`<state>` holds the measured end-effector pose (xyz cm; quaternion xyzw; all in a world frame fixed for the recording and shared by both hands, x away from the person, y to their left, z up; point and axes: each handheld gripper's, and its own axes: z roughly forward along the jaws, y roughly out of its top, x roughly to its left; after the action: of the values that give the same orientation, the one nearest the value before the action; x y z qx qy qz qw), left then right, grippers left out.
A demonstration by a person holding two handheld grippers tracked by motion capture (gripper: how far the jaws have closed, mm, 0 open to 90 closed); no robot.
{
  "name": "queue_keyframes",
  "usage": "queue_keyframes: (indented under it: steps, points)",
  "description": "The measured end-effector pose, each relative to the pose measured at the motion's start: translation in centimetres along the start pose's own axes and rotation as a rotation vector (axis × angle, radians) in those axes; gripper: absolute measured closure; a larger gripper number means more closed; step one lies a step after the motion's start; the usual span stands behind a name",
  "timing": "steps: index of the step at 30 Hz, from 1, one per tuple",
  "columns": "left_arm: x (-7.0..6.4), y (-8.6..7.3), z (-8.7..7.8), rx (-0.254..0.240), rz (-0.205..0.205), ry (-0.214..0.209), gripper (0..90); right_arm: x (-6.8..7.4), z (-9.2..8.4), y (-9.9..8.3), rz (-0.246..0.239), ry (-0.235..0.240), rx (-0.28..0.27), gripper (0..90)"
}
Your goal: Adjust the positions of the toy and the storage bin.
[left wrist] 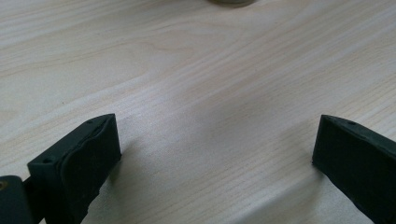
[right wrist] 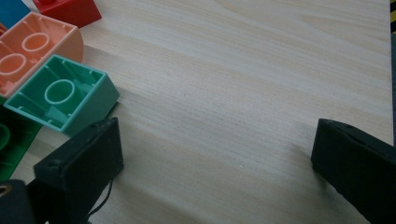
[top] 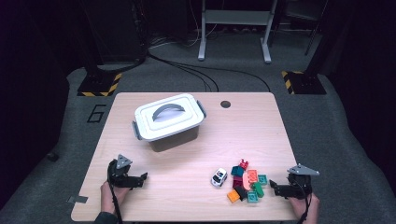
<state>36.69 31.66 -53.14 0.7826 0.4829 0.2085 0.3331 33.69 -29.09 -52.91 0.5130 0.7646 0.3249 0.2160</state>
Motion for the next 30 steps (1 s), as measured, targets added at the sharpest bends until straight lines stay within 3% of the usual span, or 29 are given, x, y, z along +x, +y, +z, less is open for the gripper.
queue_keyframes:
  steps: [10, 14, 20, 23, 30]
  points:
    - [0.1, 0.0, -0.1, -0.006, -0.01, -0.016, 1.5, 0.0, 0.0, 0.0, 0.001, -0.004, -0.002, 1.8]
    - [0.0, 0.1, -0.1, 0.013, 0.013, -0.018, 0.4, 0.0, 0.0, 0.0, 0.001, -0.005, -0.002, 2.0]
    - [0.1, 0.0, -0.1, 0.009, 0.014, -0.026, 0.2, 0.0, 0.0, 0.0, 0.002, -0.006, -0.003, 2.1]
    - [0.2, 0.3, -0.3, 0.028, 0.021, -0.038, 0.2, 0.0, 0.0, 0.0, 0.003, -0.007, -0.003, 2.1]
    - [0.8, 1.3, -1.0, 0.007, 0.019, -0.069, 0.3, 0.0, 0.0, 0.0, 0.002, -0.008, -0.003, 2.1]
